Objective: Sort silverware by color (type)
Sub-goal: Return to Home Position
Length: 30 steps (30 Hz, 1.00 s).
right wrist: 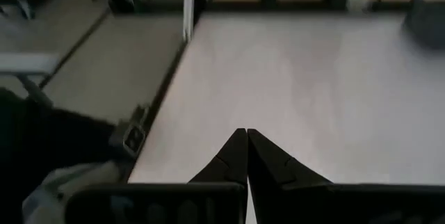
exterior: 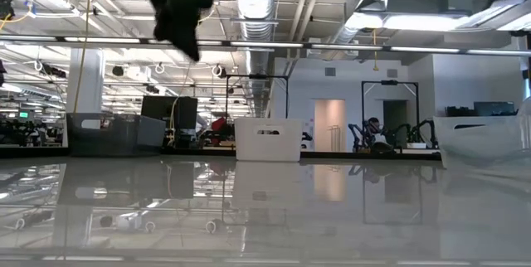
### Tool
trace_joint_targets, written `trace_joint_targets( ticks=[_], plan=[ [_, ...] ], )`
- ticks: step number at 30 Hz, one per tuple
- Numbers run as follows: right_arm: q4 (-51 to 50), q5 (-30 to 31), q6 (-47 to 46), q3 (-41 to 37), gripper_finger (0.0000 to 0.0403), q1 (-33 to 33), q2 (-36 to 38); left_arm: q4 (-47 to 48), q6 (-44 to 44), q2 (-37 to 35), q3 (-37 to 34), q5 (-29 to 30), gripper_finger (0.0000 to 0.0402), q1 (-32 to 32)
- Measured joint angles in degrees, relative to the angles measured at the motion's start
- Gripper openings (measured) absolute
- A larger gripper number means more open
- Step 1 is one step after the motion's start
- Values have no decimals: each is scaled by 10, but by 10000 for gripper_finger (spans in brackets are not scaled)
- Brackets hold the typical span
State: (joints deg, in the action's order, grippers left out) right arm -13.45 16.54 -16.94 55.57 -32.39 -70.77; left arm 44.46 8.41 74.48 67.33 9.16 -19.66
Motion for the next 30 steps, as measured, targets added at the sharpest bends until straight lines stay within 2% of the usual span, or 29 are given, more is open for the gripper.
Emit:
trace_joint_targets(
  ticks=[5,11,13,19,25,30],
  plan=[
    [4,34,81,-12,27,19,97,-153,-51,-75,0,-10,98,87],
    [39,75,102,-91,27,54,210,-239,-82,-143,-20,2,98,149],
    [75,76,101,-138,27,69,247,-280,-82,-169,-67,13,98,168],
    [228,75,92,-293,27,107,345,-490,-48,-264,-280,51,98,206],
    [242,74,50,-402,27,134,451,-645,-8,-387,-468,52,98,211],
    [241,74,39,-463,27,149,552,-710,27,-505,-590,80,98,211]
  ],
)
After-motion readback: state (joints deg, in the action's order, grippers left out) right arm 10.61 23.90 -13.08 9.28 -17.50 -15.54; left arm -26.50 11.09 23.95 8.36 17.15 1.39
